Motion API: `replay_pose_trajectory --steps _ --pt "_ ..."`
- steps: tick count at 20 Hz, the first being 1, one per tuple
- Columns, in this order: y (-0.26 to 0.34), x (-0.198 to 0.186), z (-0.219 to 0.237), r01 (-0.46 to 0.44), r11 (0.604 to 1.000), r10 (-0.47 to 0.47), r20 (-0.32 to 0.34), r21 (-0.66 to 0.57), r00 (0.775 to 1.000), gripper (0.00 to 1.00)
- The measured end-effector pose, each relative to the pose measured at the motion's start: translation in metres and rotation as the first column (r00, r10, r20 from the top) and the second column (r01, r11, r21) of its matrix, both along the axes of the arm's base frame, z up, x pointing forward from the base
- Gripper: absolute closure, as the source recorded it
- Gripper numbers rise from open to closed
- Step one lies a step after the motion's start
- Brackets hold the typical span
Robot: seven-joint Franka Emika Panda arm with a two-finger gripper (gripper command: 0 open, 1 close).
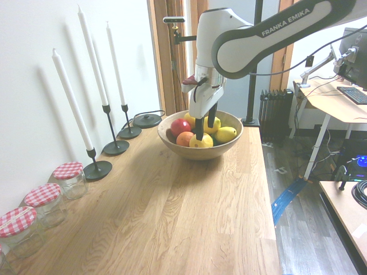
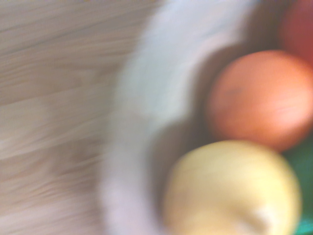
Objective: Take yellow lemon out of the basket
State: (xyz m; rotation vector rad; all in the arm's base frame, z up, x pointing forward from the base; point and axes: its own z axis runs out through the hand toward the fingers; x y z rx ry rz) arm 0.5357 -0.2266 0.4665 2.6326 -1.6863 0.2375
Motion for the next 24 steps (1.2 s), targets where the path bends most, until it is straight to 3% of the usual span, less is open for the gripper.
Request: replay_pose_trajectory --steps 16,24 --pt "-0.079 -0.004 0.003 0.071 0.997 -0.071 0.005 0.039 0.997 0.00" --pt "-0.093 0.035 -0.019 0.054 0.997 -0.054 -0.008 0.049 0.999 0.00"
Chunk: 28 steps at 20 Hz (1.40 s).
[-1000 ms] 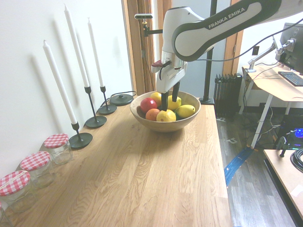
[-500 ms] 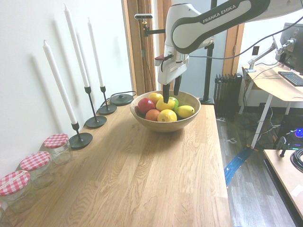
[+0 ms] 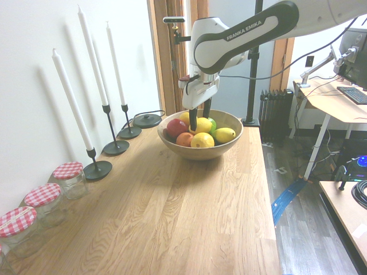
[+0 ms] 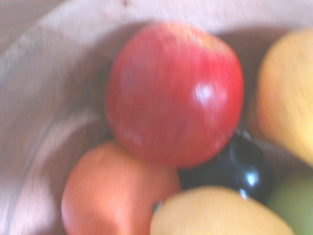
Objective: Take yellow lemon out of the basket
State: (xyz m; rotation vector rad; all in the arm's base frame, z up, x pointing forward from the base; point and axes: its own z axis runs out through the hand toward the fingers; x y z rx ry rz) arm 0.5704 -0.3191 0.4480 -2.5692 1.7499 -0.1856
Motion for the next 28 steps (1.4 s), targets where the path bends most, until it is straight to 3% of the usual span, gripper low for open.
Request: replay_pose_trajectory --steps 1,28 --pt "-0.001 0.005 0.000 -0.003 1.000 0.003 0.000 0.001 1.000 1.00" --pt "-0.005 0.017 0.002 -0.008 1.000 0.008 -0.007 0.007 1.000 1.00"
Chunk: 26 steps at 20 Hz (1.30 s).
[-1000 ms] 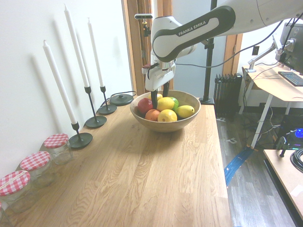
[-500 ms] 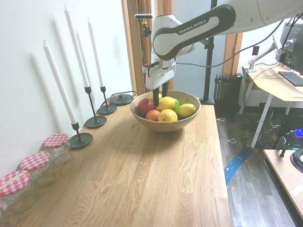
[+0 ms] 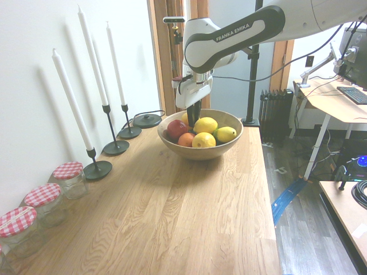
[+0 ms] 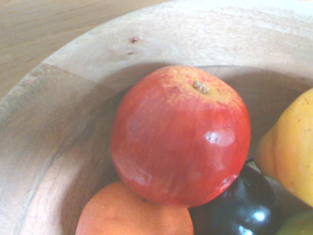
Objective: Take yellow lemon out of the basket
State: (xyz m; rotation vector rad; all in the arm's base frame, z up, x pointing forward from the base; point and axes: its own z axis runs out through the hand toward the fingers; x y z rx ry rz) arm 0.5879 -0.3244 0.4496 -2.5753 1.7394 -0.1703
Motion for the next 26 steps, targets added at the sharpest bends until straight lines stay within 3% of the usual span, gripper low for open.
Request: replay_pose_trajectory --steps 4,5,10,14,17,21,26 --pt "0.001 0.001 0.001 -0.002 1.000 0.002 0.002 -0.001 1.000 1.00" --pt "0.001 0.001 0.002 -0.002 1.000 0.002 0.004 -0.002 1.000 0.00" --pt "0.004 -0.002 0.025 -0.009 1.000 0.009 0.027 -0.008 1.000 0.00" --pt "0.027 -0.011 0.075 -0.140 0.989 0.142 0.035 -0.051 0.989 0.00" --pt "0.053 -0.016 0.101 -0.266 0.959 0.267 0.000 -0.099 0.964 0.00" --pt "0.065 -0.018 0.090 -0.411 0.905 0.405 -0.072 -0.115 0.912 0.00" --pt "0.053 -0.024 0.071 -0.474 0.870 0.452 -0.165 -0.134 0.876 0.00"
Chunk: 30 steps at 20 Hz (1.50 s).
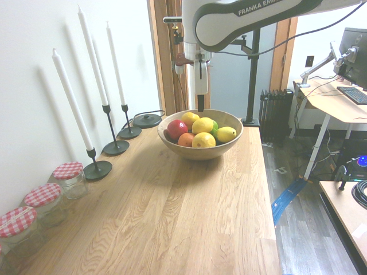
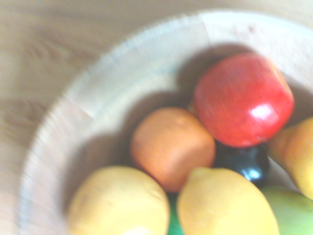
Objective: Take yellow lemon out of the basket
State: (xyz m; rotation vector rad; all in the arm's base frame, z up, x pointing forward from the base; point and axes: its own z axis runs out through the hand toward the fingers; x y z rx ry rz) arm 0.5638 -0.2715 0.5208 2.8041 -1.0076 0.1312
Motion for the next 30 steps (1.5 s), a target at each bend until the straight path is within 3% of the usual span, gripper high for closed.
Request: replay_pose_trajectory --steps 19,20,30 --pt "-0.046 0.022 -0.076 -0.018 1.000 0.019 -0.081 0.018 0.997 0.00" --pt "-0.048 0.021 -0.079 -0.011 1.000 0.013 -0.082 0.025 0.997 1.00" --pt "-0.060 0.015 -0.083 0.027 0.998 -0.023 -0.068 0.057 0.997 1.00"
